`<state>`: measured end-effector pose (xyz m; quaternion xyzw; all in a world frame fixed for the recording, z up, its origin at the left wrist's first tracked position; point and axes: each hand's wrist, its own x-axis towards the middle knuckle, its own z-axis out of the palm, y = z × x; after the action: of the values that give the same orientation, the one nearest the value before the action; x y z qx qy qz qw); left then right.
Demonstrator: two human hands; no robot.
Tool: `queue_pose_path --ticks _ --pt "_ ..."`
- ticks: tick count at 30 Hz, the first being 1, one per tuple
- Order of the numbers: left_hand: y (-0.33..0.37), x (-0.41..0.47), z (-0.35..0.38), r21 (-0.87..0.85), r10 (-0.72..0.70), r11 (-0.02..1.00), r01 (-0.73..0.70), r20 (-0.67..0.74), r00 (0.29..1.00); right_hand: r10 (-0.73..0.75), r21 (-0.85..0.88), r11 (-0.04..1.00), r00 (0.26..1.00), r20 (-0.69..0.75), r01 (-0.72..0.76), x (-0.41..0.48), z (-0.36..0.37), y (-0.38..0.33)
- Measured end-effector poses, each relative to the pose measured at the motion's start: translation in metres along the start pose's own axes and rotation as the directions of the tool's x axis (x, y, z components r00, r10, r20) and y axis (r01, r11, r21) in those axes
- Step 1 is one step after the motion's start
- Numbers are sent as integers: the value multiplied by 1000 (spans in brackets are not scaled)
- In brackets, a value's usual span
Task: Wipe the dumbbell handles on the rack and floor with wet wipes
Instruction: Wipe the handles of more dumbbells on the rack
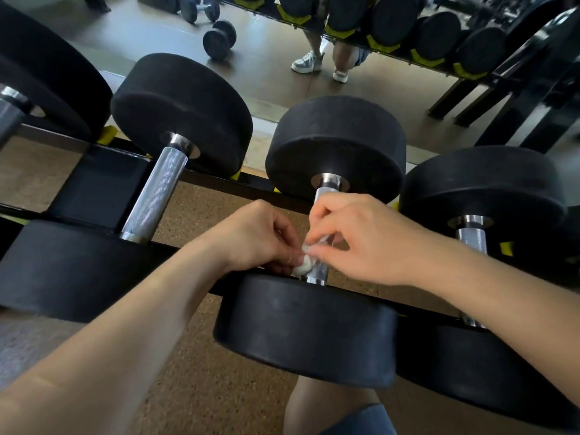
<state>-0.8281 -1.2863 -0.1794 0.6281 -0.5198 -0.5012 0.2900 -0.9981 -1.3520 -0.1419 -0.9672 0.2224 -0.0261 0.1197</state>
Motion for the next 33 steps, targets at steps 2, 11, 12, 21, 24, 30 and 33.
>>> queue_pose_path --ticks 2,11,12,21,24,30,33 --pt "2 3 1 -35 10 999 -10 -9 1000 54 -117 992 998 31 -50 3 -4 -5" --pt "4 1 -15 33 39 999 -38 -20 999 -48 -290 957 997 -62 28 36 -6 9" --pt "4 1 -14 36 57 998 -55 -66 996 -57 -336 942 993 -108 18 39 -7 13" --pt "-5 4 -10 264 188 950 -169 -46 981 -166 -33 986 986 8 166 5 10 14" --pt "-3 6 -10 252 172 955 -158 -36 984 -175 -15 984 985 7 175 5 11 14" --pt "-5 19 -1 183 215 968 -172 -254 943 -95 -290 957 925 -369 -18 29 15 30" --pt "2 27 9 124 281 959 -254 -339 898 46 -304 929 883 -467 -210 29 21 25"
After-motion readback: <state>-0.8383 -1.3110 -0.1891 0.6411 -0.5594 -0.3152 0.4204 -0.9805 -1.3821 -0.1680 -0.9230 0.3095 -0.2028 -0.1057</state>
